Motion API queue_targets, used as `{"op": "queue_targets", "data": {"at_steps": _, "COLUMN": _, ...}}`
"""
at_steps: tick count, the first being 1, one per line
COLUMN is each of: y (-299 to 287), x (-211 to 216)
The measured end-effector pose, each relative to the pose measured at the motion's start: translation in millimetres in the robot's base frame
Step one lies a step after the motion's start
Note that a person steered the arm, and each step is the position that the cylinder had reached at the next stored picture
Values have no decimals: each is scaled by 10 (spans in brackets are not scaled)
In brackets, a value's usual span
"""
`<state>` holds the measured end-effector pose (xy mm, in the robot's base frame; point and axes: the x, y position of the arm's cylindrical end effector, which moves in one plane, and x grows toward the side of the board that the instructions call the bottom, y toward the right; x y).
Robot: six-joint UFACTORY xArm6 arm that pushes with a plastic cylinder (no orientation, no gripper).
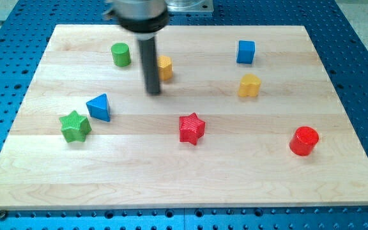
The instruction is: Place the hexagon towards the right side of the green circle
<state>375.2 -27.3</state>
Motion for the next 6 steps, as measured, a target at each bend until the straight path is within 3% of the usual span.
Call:
{"op": "queue_targets", "data": {"at_steps": 1, "y": 242, "x": -270}}
{"op": "queue_targets", "data": {"at_steps": 3, "y": -382, "x": -476}}
{"op": "queue_targets", "data": {"at_steps": 4, "y": -170, "x": -1039}}
{"op": "queue_targets", "data": {"at_steps": 6, "y": -600, "x": -1040}}
